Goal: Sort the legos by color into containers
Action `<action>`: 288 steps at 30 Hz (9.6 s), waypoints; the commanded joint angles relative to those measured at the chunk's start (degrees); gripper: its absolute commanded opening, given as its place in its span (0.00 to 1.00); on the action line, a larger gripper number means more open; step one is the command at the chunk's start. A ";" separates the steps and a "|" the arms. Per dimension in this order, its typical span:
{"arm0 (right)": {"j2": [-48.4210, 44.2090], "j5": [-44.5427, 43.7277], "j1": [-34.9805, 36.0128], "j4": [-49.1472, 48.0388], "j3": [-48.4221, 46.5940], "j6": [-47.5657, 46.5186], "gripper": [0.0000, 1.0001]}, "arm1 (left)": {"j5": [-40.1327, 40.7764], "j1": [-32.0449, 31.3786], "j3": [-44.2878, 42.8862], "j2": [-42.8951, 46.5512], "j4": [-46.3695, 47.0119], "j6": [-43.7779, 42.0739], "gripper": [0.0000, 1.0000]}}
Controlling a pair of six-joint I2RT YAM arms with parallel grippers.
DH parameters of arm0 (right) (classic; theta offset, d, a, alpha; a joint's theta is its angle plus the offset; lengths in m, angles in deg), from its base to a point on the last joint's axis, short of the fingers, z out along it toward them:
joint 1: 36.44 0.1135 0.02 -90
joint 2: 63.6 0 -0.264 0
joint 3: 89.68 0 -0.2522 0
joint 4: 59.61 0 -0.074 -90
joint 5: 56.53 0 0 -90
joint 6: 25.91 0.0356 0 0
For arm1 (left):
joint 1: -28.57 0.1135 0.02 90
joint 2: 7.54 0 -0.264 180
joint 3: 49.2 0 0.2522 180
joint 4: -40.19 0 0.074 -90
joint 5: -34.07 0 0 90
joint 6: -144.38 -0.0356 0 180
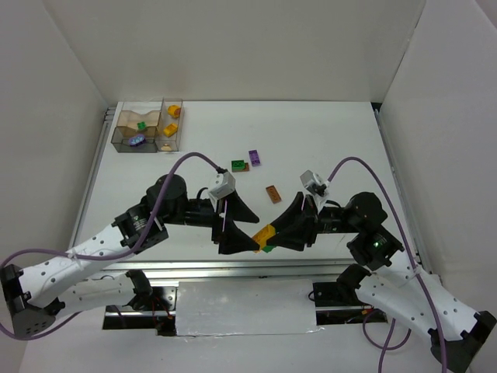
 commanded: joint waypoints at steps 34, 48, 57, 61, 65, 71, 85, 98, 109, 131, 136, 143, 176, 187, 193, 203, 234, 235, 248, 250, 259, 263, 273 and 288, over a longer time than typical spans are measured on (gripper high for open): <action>0.30 -0.73 -0.11 -11.85 2.90 6.18 0.93 | -5.89 -1.02 1.92 -0.85 9.31 2.18 0.00; -0.84 -4.06 -0.11 -10.45 2.89 5.74 0.24 | -4.04 -1.02 2.27 -1.64 8.08 1.39 0.00; 0.31 -0.73 -0.03 -12.12 4.21 4.17 0.00 | -2.20 -0.93 1.31 -1.55 6.50 0.95 0.00; -0.22 -0.64 0.06 -9.22 4.39 1.44 0.00 | 0.52 -0.76 -0.62 -1.11 3.16 -0.19 0.00; -1.88 -1.25 -0.11 -6.85 4.56 -0.23 0.00 | 0.88 0.56 -1.51 -1.02 0.96 -0.46 0.00; -2.68 -2.31 -0.02 -5.61 5.35 -1.38 0.00 | -1.75 3.46 -0.89 -0.41 2.45 1.39 0.00; -4.53 -4.07 -0.11 -5.97 6.41 -1.55 0.00 | 0.59 6.45 -0.18 1.08 4.31 3.59 0.00; -7.08 -8.11 -0.11 -3.77 9.57 -0.77 0.00 | 66.91 33.43 -19.15 -20.68 -18.74 5.71 0.00; -14.10 -5.73 0.50 -4.12 13.53 2.92 0.00 | 65.65 44.86 -42.45 -59.19 2.90 -17.85 0.00; -11.74 -5.21 0.85 -1.92 12.65 2.05 0.00 | 57.57 49.87 -49.50 -74.33 0.69 -11.36 0.65; -10.94 -5.03 0.94 -2.09 12.39 2.13 0.00 | 56.00 51.19 -50.72 -73.27 -0.97 -9.51 0.98; -9.89 -10.29 1.03 -0.96 11.51 1.87 0.00 | 50.31 51.36 -50.90 -64.59 -6.94 -2.23 1.00; -5.67 -5.03 0.33 -10.71 4.48 11.10 0.00 | -5.62 -0.48 2.89 -2.25 8.95 7.63 0.90; -4.62 -5.12 0.59 -9.92 4.91 9.87 0.00 | -2.20 -1.37 0.34 -5.77 7.99 7.10 0.75; -3.91 -5.38 0.68 -8.95 5.18 9.26 0.00 | -1.14 -1.37 -0.89 -5.86 6.84 6.40 0.72; -4.88 -6.97 0.85 -7.37 5.00 8.46 0.00 | -2.64 -1.46 -0.98 -6.03 7.37 6.40 0.10; -16.22 -57.40 0.59 14.59 8.08 12.50 1.00 | 35.28 15.85 -18.96 -8.84 -22.04 1.91 0.00; -15.96 -57.85 0.59 15.65 7.82 13.03 1.00 | 46.73 16.55 -20.74 -9.98 -23.64 2.35 0.00; -16.39 -47.93 0.59 14.52 10.01 14.53 1.00 | 63.46 50.99 -43.06 -42.48 -22.25 27.13 0.00; -16.13 -46.96 0.50 13.72 10.28 14.44 1.00 | 62.40 53.11 -51.66 -51.59 -23.90 29.33 0.00; -11.91 -42.65 0.33 12.67 11.86 14.62 1.00 | 62.85 58.74 -60.94 -68.70 -17.78 35.30 0.00; -10.42 -43.44 0.24 13.37 11.51 14.09 1.00 | 60.31 60.59 -57.59 -71.85 -12.69 38.57 0.00; -5.14 -40.54 0.06 11.61 11.51 13.30 1.00 | 51.51 63.14 -57.75 -79.86 -4.85 42.09 0.11; -4.79 -40.28 -0.02 10.91 12.82 12.59 1.00 | 49.84 64.02 -56.96 -78.81 -4.40 42.26 0.62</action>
